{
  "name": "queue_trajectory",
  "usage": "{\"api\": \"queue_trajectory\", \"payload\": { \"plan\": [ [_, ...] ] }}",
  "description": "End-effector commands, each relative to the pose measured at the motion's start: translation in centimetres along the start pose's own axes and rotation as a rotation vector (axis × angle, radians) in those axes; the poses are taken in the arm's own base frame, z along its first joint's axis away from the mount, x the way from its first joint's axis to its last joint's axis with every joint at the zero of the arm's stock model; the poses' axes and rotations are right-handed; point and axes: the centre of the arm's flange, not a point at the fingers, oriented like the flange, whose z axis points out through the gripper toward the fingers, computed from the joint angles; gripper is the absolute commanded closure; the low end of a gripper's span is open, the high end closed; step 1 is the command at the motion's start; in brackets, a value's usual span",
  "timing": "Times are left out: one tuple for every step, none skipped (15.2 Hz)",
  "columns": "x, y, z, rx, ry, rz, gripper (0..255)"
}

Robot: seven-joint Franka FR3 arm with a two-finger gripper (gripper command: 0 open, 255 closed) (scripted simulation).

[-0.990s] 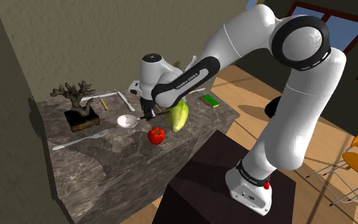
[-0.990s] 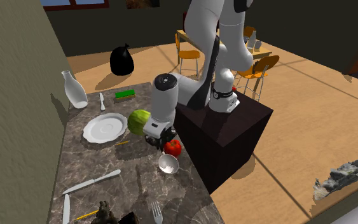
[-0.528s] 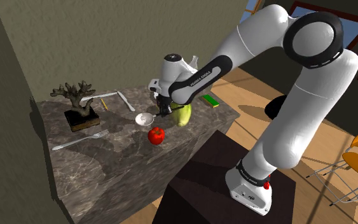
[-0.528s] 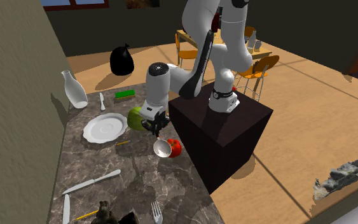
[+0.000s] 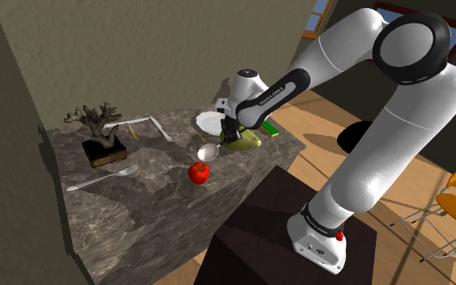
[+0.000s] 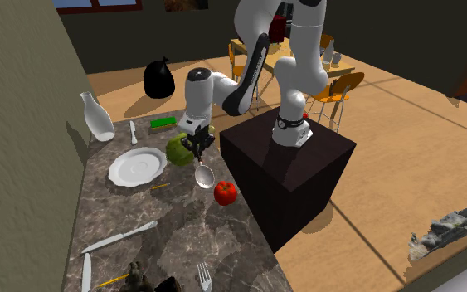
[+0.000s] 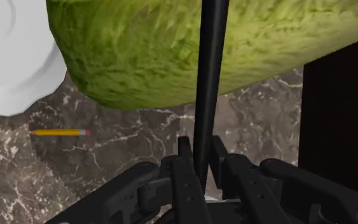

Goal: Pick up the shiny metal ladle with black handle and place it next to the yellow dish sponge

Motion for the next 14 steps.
{"api": "queue_trajectory", "payload": {
  "plan": [
    [-2.4, 0.0, 0.2, 0.000, 0.000, -0.002, 255],
    [-3.7, -0.1, 0.4, 0.000, 0.000, -0.002, 255],
    [-5.0, -0.2, 0.5, 0.000, 0.000, -0.002, 255],
    [-6.3, -0.2, 0.6, 0.000, 0.000, -0.002, 255],
    [-7.6, -0.3, 0.8, 0.000, 0.000, -0.002, 255],
    [-8.9, -0.4, 0.9, 0.000, 0.000, -0.002, 255],
    [-10.2, -0.4, 1.0, 0.000, 0.000, -0.002, 255],
    [-11.5, -0.5, 1.2, 0.000, 0.000, -0.002, 255],
    [-12.9, -0.6, 1.3, 0.000, 0.000, -0.002, 255],
    [-14.2, -0.7, 1.5, 0.000, 0.000, -0.002, 255],
    [-15.5, -0.7, 1.6, 0.000, 0.000, -0.002, 255],
    [-16.8, -0.8, 1.7, 0.000, 0.000, -0.002, 255],
    [-18.1, -0.9, 1.9, 0.000, 0.000, -0.002, 255],
    [-19.4, -0.9, 2.0, 0.000, 0.000, -0.002, 255]
  ]
}}
